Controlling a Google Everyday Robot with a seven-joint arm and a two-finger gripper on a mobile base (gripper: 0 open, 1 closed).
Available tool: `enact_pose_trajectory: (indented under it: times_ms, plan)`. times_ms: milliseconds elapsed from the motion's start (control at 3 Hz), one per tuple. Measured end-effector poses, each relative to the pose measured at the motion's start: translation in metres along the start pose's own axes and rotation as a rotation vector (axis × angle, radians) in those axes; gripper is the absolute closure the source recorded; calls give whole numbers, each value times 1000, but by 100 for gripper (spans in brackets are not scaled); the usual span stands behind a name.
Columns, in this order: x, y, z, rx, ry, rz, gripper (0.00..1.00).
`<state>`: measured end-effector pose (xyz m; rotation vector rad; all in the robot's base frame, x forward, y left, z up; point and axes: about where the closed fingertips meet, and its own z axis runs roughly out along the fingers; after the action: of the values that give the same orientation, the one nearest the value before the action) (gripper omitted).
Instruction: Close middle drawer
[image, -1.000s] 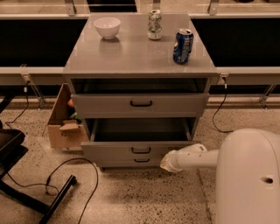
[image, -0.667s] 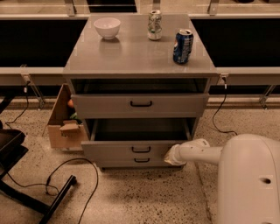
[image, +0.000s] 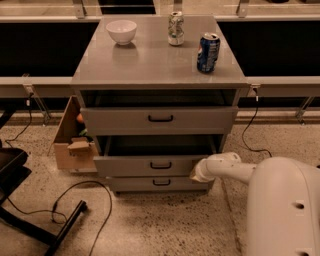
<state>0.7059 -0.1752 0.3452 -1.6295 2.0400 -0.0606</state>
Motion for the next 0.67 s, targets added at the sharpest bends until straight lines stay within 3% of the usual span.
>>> enact_pose_trajectory:
  times_ms: [333,667]
  plan:
    - [0,1,-1,0,0,0,100]
    - [1,-21,-2,17,5,-17,100]
